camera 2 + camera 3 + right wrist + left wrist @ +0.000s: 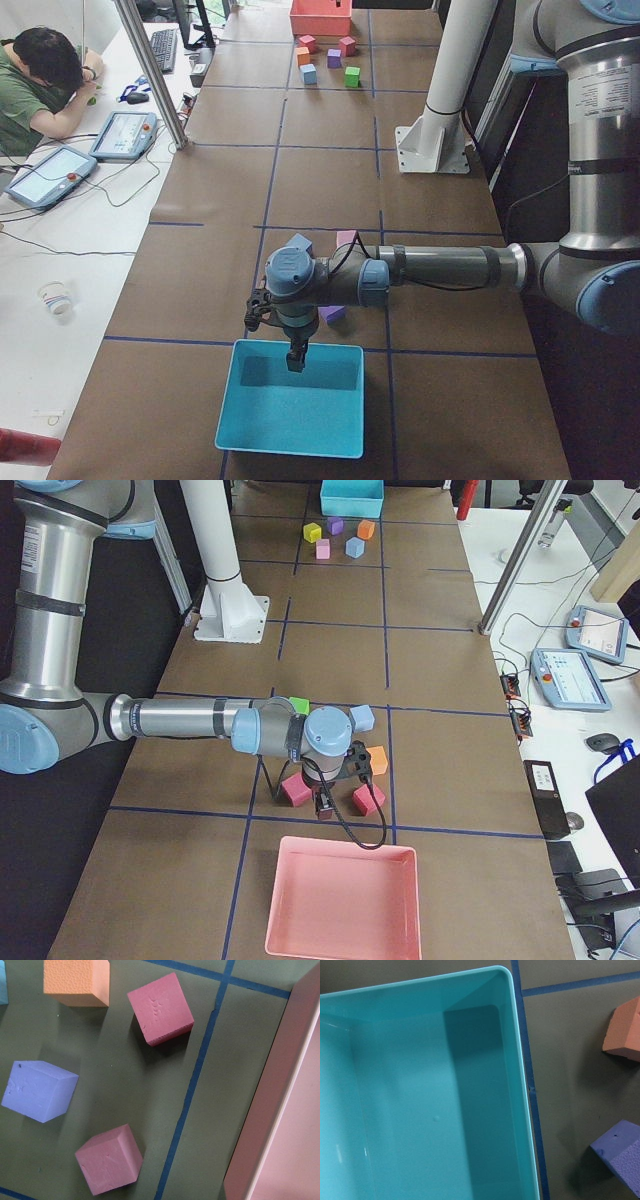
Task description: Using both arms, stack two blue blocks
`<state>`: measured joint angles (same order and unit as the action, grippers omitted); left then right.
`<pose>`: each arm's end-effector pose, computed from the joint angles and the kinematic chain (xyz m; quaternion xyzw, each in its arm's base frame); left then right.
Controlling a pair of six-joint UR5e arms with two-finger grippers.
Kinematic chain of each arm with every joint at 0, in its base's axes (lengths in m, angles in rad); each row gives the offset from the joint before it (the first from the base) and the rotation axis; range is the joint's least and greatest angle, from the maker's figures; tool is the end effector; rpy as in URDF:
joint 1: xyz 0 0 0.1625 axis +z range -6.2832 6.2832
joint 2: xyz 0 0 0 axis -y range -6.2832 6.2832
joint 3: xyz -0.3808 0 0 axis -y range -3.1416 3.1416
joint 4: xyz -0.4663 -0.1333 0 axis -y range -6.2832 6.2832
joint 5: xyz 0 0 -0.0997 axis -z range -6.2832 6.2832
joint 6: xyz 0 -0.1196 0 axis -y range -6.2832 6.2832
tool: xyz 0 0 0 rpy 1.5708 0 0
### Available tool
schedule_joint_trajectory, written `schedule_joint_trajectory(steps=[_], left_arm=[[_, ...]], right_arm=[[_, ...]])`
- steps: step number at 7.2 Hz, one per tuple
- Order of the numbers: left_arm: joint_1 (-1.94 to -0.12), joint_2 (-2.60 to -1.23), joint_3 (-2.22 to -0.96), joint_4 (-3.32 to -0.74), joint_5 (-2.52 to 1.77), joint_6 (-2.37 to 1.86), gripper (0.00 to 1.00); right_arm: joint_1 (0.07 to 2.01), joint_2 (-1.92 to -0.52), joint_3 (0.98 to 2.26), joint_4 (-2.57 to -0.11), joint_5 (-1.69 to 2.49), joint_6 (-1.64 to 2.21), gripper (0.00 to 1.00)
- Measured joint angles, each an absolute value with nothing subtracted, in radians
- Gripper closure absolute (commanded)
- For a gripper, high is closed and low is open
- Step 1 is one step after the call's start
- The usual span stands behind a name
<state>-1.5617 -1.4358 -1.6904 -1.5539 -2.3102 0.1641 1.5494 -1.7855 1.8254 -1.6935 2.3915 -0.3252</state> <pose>-0.0481 -0.5122 0.6386 0.0130 0.3614 0.0748 0.9293 0.0356 -0.4783 0.6055 0.0228 -0.3997 -0.1417 0.9053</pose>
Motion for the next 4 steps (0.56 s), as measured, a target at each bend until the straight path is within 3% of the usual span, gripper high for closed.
schedule_joint_trajectory(steps=[4], left_arm=[[-1.562, -1.435, -1.692, -1.554, -2.31, 0.164, 0.0]], right_arm=[[1.536, -1.765, 1.831, -1.693, 2.446, -0.311, 0.0]])
